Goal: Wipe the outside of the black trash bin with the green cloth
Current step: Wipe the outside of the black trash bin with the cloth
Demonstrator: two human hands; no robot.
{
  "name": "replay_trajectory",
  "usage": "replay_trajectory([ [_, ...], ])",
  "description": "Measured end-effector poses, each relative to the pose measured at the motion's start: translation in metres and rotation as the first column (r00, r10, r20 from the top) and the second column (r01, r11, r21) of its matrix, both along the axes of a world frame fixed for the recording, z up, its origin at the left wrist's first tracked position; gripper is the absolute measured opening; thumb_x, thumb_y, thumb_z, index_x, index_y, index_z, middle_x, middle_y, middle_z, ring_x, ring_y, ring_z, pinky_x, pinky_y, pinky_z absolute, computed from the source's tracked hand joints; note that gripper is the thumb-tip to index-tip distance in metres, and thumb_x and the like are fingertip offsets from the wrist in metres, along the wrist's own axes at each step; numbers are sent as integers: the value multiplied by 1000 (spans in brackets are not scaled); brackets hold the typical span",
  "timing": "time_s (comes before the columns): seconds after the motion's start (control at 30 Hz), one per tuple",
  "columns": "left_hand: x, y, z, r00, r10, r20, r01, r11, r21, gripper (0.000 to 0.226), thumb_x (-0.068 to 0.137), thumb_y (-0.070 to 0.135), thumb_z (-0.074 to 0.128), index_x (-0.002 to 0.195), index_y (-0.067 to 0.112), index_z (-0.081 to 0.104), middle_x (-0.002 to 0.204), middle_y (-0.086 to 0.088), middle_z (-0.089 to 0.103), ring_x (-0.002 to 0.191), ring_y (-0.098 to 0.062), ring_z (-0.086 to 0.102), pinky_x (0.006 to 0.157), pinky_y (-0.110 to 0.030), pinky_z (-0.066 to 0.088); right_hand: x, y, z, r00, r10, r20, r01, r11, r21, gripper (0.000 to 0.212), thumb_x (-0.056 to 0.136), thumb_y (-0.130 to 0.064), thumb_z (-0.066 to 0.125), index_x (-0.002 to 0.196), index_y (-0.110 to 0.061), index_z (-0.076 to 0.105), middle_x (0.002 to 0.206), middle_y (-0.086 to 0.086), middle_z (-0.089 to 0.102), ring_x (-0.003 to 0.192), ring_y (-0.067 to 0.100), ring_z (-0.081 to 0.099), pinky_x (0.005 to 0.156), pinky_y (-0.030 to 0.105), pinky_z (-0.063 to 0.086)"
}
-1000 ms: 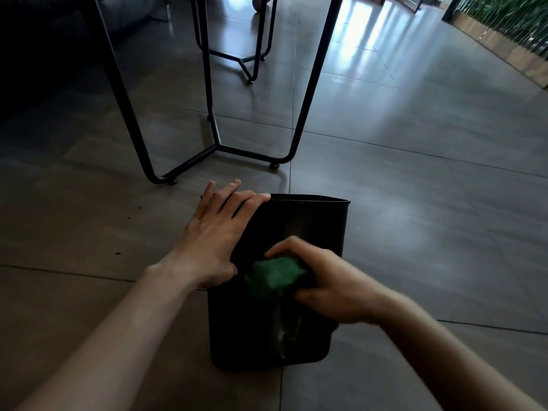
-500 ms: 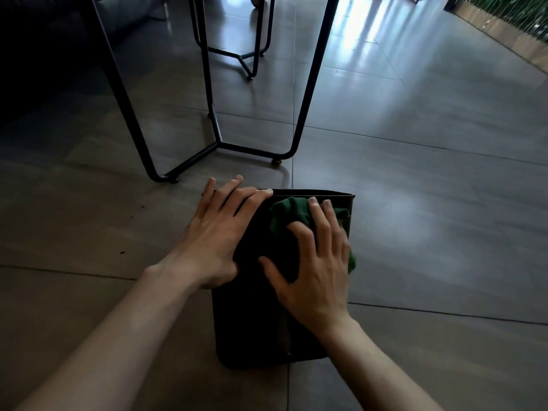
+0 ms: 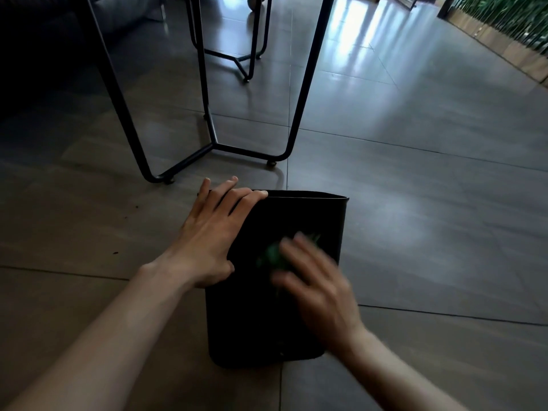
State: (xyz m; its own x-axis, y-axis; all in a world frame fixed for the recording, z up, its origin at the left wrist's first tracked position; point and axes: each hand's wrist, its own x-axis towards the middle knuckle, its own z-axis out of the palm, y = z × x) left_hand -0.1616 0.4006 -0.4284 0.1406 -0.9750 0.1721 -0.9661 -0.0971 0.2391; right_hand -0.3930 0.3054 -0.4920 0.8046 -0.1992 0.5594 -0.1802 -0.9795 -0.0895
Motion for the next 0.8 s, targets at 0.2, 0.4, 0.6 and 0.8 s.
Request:
replay_trajectory([
  [0.2,-3,1,4,1000,12,10,-12,1000,0,112,64,27,74,159,30,14,156,8,26,157,-20,2,127,-49,-8,29,-14,14,986,-137,93,138,990,-4,20,102,-14,58,110,-19,76,154,14,53,149,40,40,110,58,46],
  [0.4,-7,-3,2,999,7,50,-7,1000,9,122,59,21,80,157,34,10,154,12,23,157,-19,-1,127,-46,-11,-53,49,-78,880,190,-436,-346,885,-311,30,105,-34,44,124,-33,67,146,-7,61,139,20,56,123,45,35],
  [0.6,-7,-7,1,999,4,44,-3,1000,-8,110,66,24,76,157,33,15,154,9,29,157,-22,5,127,-50,-5,21,-19,26,992,-83,98,79,996,42,27,107,-16,51,104,-17,78,150,12,57,147,37,44,109,53,48],
  [0.8,2,-5,0,998,64,8,-64,997,42,126,57,28,83,158,34,9,156,12,23,156,-20,0,127,-50,-6,-7,7,-25,988,130,-77,-138,984,-109,22,106,-16,55,101,-18,76,149,14,58,144,39,48,109,53,49],
])
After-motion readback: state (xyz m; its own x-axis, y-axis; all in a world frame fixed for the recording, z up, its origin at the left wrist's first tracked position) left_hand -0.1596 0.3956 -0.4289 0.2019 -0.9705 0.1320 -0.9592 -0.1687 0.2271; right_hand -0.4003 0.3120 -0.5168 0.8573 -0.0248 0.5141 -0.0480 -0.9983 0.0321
